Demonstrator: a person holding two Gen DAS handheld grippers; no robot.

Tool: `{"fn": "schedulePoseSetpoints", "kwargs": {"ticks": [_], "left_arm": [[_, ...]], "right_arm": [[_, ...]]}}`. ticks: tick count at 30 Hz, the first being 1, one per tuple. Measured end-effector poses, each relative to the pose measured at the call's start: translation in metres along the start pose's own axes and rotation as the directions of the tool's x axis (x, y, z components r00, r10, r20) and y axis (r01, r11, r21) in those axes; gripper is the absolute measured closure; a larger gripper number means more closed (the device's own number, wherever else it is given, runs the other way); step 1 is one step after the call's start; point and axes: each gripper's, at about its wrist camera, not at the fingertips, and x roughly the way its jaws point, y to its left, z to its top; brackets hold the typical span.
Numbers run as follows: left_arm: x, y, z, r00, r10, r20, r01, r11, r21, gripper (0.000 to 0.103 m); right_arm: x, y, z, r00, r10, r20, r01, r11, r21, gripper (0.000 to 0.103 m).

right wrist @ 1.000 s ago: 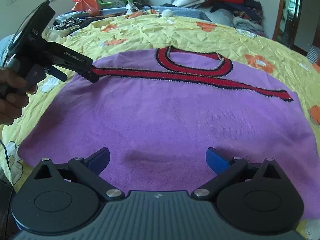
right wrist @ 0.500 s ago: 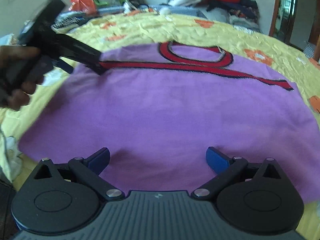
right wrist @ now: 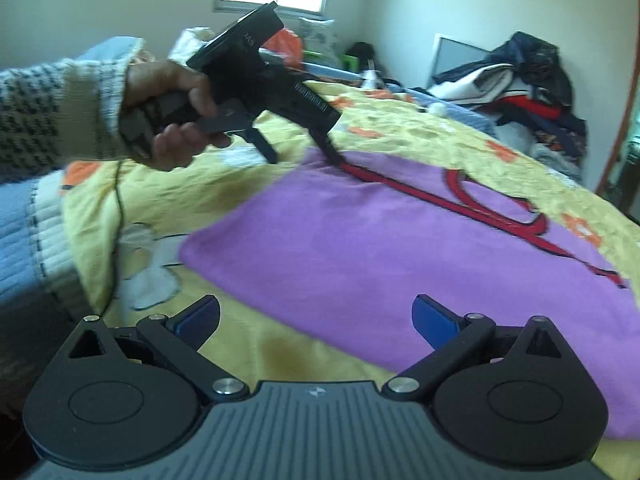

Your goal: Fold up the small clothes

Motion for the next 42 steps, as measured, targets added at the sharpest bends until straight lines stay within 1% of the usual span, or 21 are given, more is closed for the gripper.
{"fn": "schedulePoseSetpoints", "kwargs": {"ticks": [2,4,7,11,13,14,16,18,19,22,27,29,30,31,33,35,36,37,38,39,42], "left_arm": [[0.000,0.017,0.001,0.992,-0.125,0.013,0.126,0.988,-0.086,0.001],[0.003,0.028,0.008,0.979,-0.202,0.029,0.204,0.964,-0.173,0.001],[0.020,0.036,0.017,0.935,-0.355,0.010,0.344,0.899,-0.270,0.001],[0.032,0.037,0.026,0.910,-0.415,-0.016,0.393,0.871,-0.294,0.001],[0.037,0.043,0.028,0.890,-0.455,-0.017,0.424,0.840,-0.339,0.002],[0.040,0.045,0.030,0.885,-0.466,-0.014,0.431,0.828,-0.360,0.007],[0.048,0.046,0.032,0.884,-0.465,-0.046,0.416,0.827,-0.377,0.033],[0.059,0.039,0.034,0.909,-0.400,-0.118,0.341,0.876,-0.341,0.097],[0.062,0.035,0.034,0.916,-0.379,-0.130,0.323,0.890,-0.322,0.095],[0.060,0.030,0.035,0.924,-0.363,-0.121,0.311,0.897,-0.315,0.095],[0.057,0.033,0.032,0.923,-0.370,-0.104,0.314,0.882,-0.352,0.095],[0.054,0.035,0.033,0.923,-0.371,-0.105,0.313,0.880,-0.356,0.095],[0.052,0.034,0.033,0.923,-0.369,-0.109,0.311,0.882,-0.354,0.095],[0.052,0.034,0.034,0.923,-0.368,-0.112,0.308,0.882,-0.357,0.095],[0.053,0.036,0.035,0.921,-0.373,-0.114,0.309,0.876,-0.370,0.095],[0.054,0.040,0.033,0.922,-0.370,-0.116,0.300,0.870,-0.391,0.095],[0.057,0.042,0.031,0.921,-0.372,-0.119,0.295,0.861,-0.414,0.095],[0.059,0.045,0.029,0.920,-0.375,-0.117,0.294,0.854,-0.430,0.095],[0.059,0.047,0.028,0.920,-0.376,-0.110,0.295,0.849,-0.438,0.095],[0.057,0.047,0.027,0.923,-0.372,-0.101,0.293,0.848,-0.441,0.095],[0.049,0.040,0.026,0.935,-0.346,-0.074,0.283,0.857,-0.431,0.095]], "right_arm": [[0.005,0.002,0.001,0.999,0.024,-0.025,-0.024,1.000,0.003,0.000],[0.007,0.000,0.001,0.997,0.073,-0.029,-0.072,0.997,0.035,0.000],[0.009,0.001,0.002,0.991,0.126,-0.043,-0.123,0.990,0.075,0.000],[0.006,0.008,0.002,0.990,0.135,-0.033,-0.134,0.990,0.039,0.000],[0.006,0.012,0.003,0.992,0.126,-0.023,-0.125,0.992,0.024,0.000],[0.007,0.015,0.005,0.992,0.122,-0.021,-0.122,0.992,0.015,0.000],[0.013,0.021,0.008,0.992,0.119,-0.026,-0.120,0.993,-0.005,0.000],[0.015,0.026,0.012,0.995,0.096,-0.018,-0.097,0.995,-0.039,0.000],[0.015,0.030,0.015,0.997,0.082,-0.010,-0.082,0.994,-0.071,0.000],[0.017,0.049,0.018,0.999,0.016,0.036,-0.007,0.973,-0.230,0.000],[0.029,0.081,0.012,0.998,-0.006,0.060,0.034,0.883,-0.468,0.003],[0.037,0.092,0.009,0.999,-0.006,0.037,0.024,0.843,-0.537,0.022],[0.039,0.097,0.008,0.999,-0.006,0.041,0.028,0.828,-0.560,0.035],[0.042,0.100,0.007,0.998,-0.013,0.053,0.041,0.816,-0.576,0.043],[0.050,0.107,0.007,0.996,-0.054,0.070,0.086,0.786,-0.612,0.046],[0.053,0.113,0.008,0.996,-0.042,0.077,0.082,0.749,-0.657,0.051],[0.055,0.116,0.005,0.996,-0.040,0.085,0.087,0.723,-0.685,0.063],[0.058,0.119,0.003,0.997,-0.031,0.074,0.074,0.709,-0.702,0.090],[0.063,0.119,0.003,0.999,-0.029,0.046,0.053,0.711,-0.702,0.096],[0.064,0.116,0.005,0.998,-0.033,0.046,0.055,0.729,-0.683,0.096],[0.060,0.101,0.020,1.000,0.011,0.020,0.002,0.829,-0.560,0.097]]}}
